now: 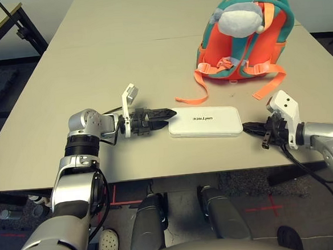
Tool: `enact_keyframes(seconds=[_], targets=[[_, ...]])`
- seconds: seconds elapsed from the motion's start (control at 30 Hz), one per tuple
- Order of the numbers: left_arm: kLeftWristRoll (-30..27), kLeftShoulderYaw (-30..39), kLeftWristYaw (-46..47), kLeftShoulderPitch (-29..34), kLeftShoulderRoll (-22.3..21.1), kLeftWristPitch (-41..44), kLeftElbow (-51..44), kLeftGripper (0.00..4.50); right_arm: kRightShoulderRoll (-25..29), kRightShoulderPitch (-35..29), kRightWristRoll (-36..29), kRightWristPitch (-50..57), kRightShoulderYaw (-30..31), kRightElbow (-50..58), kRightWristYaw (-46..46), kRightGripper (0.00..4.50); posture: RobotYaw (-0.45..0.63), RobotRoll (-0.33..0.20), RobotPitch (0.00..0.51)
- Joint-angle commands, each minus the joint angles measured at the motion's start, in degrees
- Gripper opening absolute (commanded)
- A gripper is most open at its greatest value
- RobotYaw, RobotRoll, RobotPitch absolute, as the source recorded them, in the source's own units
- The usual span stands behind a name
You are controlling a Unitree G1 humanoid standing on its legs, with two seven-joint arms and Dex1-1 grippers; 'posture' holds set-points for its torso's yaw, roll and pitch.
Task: Put the pencil case into the backpack and zip it.
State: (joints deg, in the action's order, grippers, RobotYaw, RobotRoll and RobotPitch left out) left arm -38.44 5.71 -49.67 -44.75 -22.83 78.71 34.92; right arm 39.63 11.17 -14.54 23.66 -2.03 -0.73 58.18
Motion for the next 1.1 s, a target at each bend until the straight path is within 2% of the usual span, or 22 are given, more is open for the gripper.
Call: enact_keyframes(seconds=[0.03,0.33,0.47,0.73,1.1], targets=[[2.53,-1.12,1.08,0.78,-3.12,1.43,2.26,4.50,-0.70,-0.18,-0.50,-0.96,2.37,-0.46,1.52,0.02,-0.12,0.000,0.186],[2.15,-0.54,-0.18,-0.09,-8.21,2.81,2.14,4.50,-0.39,0.56,0.18,-2.61,2.83,-2.74,1.62,0.02,-0.11,0.000,0.193],[2.17,-0.89,-0.41,0.22,-8.97,2.71,2.15,4.50,-0.10,1.00,0.72,-3.61,2.63,-4.48,1.77,0.02,-0.10,0.000,0.193],[2.19,-0.89,0.56,0.35,-6.29,2.25,2.29,4.50,-0.15,1.64,1.14,-4.63,2.90,-5.72,1.48,0.02,-0.11,0.000,0.191],[1.96,-0.96,1.64,0.76,-2.64,3.00,1.53,4.50,-6.13,4.30,0.07,1.61,6.00,0.87,-2.55,0.02,-0.11,0.000,0.189]])
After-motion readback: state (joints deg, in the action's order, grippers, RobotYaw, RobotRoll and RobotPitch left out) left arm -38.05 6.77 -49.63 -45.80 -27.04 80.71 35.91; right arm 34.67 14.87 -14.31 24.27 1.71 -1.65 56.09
